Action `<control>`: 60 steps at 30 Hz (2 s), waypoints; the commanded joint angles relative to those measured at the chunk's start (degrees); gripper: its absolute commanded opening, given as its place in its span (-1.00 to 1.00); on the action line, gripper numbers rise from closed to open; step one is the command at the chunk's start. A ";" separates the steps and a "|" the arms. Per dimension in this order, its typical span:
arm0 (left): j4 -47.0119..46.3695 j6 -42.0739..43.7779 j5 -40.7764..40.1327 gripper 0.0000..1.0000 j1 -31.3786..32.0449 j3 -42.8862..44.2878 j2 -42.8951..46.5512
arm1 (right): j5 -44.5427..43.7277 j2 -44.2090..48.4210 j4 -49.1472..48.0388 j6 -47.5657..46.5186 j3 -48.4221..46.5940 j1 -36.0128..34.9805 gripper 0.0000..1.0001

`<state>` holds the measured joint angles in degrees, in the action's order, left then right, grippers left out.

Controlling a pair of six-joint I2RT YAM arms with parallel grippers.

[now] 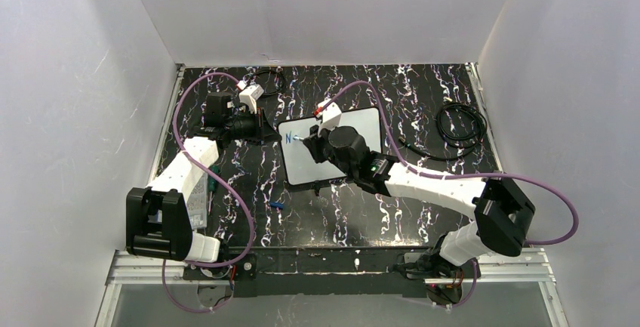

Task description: Write a sentence on the whiteboard

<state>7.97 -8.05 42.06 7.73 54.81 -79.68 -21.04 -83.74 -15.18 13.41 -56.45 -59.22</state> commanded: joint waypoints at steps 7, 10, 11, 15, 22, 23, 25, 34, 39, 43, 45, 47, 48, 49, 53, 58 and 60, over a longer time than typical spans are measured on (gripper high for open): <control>0.47 0.27 1.60 -1.00 0.54 -0.05 2.54 | -0.24 -0.17 -0.12 0.81 1.24 0.33 -0.97; 0.47 0.30 1.56 -1.00 0.53 -0.05 2.68 | -0.19 -0.42 0.12 0.99 1.41 0.33 -0.97; 0.47 0.30 1.49 -1.00 0.54 -0.05 2.56 | -0.29 -0.31 0.26 1.00 1.37 0.33 -0.97; 0.47 0.28 1.54 -1.00 0.52 -0.05 2.59 | -1.71 0.57 0.80 1.01 1.87 0.33 -0.97; 0.47 0.32 1.52 -1.00 0.56 -0.05 2.67 | -5.19 2.26 1.74 0.93 2.70 0.33 -0.97; 0.47 0.32 1.50 -1.00 0.54 -0.07 2.66 | -5.31 2.39 1.73 0.92 2.74 0.33 -0.97; 0.47 0.32 1.51 -1.00 0.58 -0.05 2.66 | -5.10 2.77 1.51 0.92 2.83 0.33 -0.97; 0.47 0.30 1.39 -1.00 0.58 -0.05 2.68 | -2.05 6.07 -2.71 0.40 3.54 0.33 -0.97; 0.47 0.36 1.44 -1.00 0.62 -0.13 2.64 | -2.74 5.20 -3.98 -0.29 2.62 0.33 -0.97; 0.56 0.36 1.34 -1.00 0.62 -0.05 2.68 | -2.26 3.71 -4.40 -0.74 1.40 0.33 -0.97; 0.60 0.46 1.30 -1.00 0.58 -0.05 2.69 | -2.40 3.17 -4.77 -0.91 1.17 0.33 -0.97; 0.65 0.49 1.29 -1.00 0.59 -0.05 2.74 | -2.75 2.94 -5.27 -1.09 1.18 0.33 -0.97; 0.65 0.49 1.35 -1.00 0.62 -0.05 2.68 | -2.96 2.85 -5.29 -1.25 1.12 0.33 -0.97; 0.65 0.50 1.35 -1.00 0.62 -0.05 2.69 | -3.03 2.74 -5.38 -1.32 1.04 0.33 -0.97; 0.65 0.45 1.44 -1.00 0.62 -0.05 2.68 | -3.59 2.22 -5.50 -1.59 0.99 0.33 -0.97; 0.65 0.49 1.35 -1.00 0.62 -0.05 2.63 | -4.57 2.31 -5.03 -1.80 1.38 0.33 -0.97; 0.65 0.50 1.35 -1.00 0.62 -0.05 2.69 | -4.77 2.55 -4.38 -1.68 1.87 0.33 -0.97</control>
<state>8.21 -7.88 42.00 7.94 54.81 -79.29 -23.33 -81.06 -16.95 12.67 -53.04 -59.00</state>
